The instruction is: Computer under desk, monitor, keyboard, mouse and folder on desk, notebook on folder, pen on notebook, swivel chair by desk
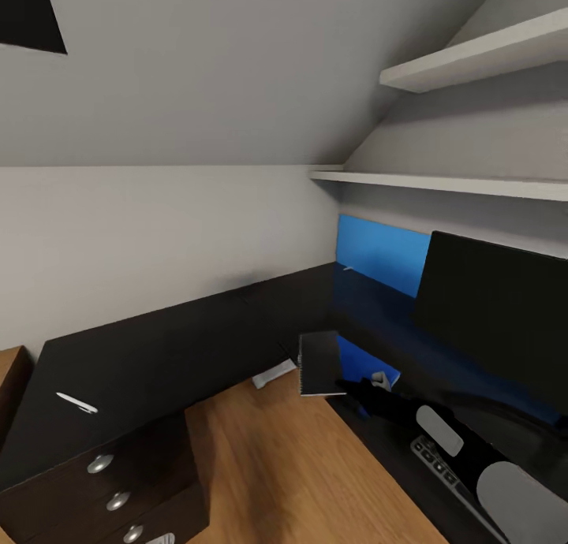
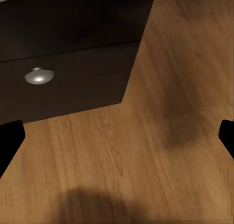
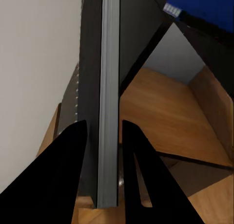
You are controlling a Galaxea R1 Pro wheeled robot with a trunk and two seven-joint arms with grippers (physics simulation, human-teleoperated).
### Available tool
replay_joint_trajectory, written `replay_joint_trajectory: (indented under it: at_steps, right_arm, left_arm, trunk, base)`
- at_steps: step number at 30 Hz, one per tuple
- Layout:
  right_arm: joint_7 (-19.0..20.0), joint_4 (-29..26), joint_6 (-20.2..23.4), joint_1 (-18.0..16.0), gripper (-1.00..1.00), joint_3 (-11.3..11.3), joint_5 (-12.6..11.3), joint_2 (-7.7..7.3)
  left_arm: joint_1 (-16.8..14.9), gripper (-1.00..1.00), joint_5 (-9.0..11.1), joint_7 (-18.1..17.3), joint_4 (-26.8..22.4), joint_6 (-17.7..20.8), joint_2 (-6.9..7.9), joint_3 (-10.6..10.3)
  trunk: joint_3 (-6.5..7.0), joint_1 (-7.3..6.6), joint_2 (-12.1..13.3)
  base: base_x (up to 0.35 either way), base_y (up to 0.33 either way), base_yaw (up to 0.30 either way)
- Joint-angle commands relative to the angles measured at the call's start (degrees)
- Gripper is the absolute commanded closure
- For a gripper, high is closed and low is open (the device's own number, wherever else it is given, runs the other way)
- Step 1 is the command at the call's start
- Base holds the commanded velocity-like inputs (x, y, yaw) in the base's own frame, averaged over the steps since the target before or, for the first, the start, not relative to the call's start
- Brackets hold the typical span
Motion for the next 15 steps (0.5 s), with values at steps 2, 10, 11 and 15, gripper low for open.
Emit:
replay_joint_trajectory:
  at_steps: [2, 10, 11, 15]
  right_arm:
    - [0.1, 0.1, 0.2, -0.1, 1.0, 0.3, -0.6, -0.56]
    - [0.1, 0.5, 0.2, -0.1, 1.0, 0.4, -0.6, -1.42]
    - [0.1, 0.5, 0.2, -0.1, 1.0, 0.4, -0.6, -1.45]
    - [0.1, 0.6, 0.2, -0.1, 1.0, 0.4, -0.6, -1.47]
  left_arm:
    - [0.0, -1.0, 0.0, -0.1, 0.0, -0.2, -0.06, 0.2]
    - [0.0, -1.0, 0.0, -0.1, 0.1, -0.1, -0.06, 0.2]
    - [0.0, -1.0, 0.0, -0.1, 0.1, -0.1, -0.06, 0.2]
    - [0.0, -1.0, 0.0, -0.1, 0.1, -0.2, -0.06, 0.2]
  trunk:
    - [-0.06, 0.01, 0.0]
    - [-0.06, 0.01, 0.0]
    - [-0.06, 0.01, 0.0]
    - [-0.06, 0.01, 0.0]
  base:
    - [0.162, -0.187, -0.005]
    - [0.06, -0.066, -0.001]
    - [0.01, -0.011, 0.0]
    - [0.05, -0.04, 0.0]
